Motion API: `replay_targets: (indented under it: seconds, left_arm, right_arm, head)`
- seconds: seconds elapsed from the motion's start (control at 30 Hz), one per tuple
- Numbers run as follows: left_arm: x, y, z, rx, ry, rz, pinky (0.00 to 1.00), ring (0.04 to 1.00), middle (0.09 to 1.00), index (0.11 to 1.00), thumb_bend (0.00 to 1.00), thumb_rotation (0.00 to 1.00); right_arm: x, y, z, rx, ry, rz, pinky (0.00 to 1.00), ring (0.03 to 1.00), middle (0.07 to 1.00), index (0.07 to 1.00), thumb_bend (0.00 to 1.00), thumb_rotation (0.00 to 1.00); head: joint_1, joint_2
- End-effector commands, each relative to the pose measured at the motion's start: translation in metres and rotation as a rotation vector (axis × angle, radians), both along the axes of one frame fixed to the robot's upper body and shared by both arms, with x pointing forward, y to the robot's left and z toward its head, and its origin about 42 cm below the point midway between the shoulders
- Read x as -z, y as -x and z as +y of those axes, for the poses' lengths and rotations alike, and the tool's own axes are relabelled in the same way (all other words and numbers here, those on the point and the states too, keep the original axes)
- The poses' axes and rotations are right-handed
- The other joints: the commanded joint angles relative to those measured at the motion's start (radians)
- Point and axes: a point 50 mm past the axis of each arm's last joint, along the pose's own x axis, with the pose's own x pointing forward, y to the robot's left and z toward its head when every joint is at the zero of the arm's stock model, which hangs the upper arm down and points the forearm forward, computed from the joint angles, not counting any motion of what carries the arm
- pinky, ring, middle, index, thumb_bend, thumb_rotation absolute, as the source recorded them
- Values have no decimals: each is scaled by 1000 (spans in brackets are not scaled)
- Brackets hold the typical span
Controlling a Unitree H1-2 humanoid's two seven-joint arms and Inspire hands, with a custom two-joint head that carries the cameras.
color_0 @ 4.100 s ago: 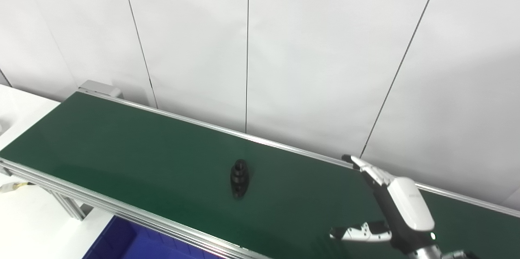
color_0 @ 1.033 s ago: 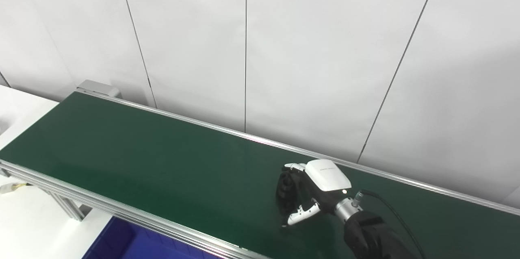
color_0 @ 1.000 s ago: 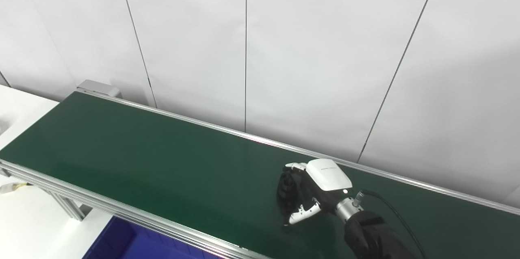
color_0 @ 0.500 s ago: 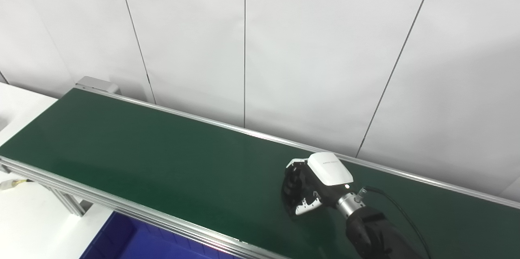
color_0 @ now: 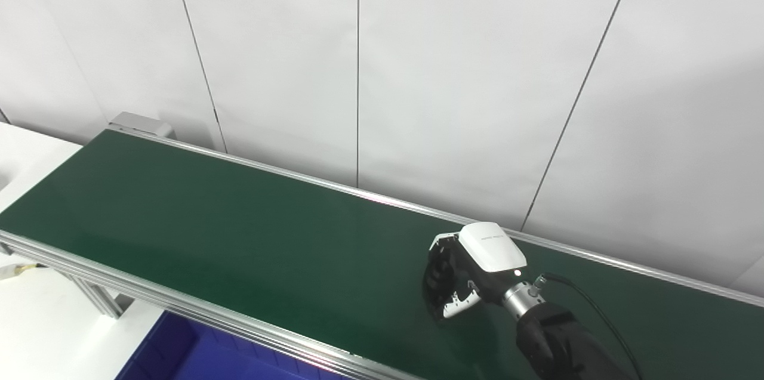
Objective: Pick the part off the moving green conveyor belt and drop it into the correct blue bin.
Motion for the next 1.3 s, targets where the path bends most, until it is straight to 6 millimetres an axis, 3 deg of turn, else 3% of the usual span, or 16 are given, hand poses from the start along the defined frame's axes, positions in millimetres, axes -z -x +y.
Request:
replay_targets:
  seconds: [0.0, 0.47, 0.8, 1.27]
  left_arm:
    - [-7, 2, -9, 2, 29, -21, 839, 911, 908, 874, 934, 937]
    - [-10, 1, -5, -4, 37, -28, 856, 921, 912, 882, 939, 953]
    - [-11, 5, 4, -11, 36, -22, 889, 940, 924, 897, 956, 988]
    - [-15, 13, 15, -18, 26, -23, 916, 950, 931, 913, 936, 1000]
  right_arm:
    - [11, 7, -1, 2, 50, 54, 315, 433, 529, 521, 495, 0]
    - [-20, 13, -14, 16, -32, 102, 326, 423, 510, 541, 496, 0]
    - [-54, 32, -38, 55, -133, 134, 342, 417, 486, 532, 499, 0]
    - [-84, 48, -50, 101, -226, 118, 348, 407, 465, 531, 500, 0]
  head:
    - [0, -1]
    - [-90, 31]
    - [-147, 47]
    - [-207, 74]
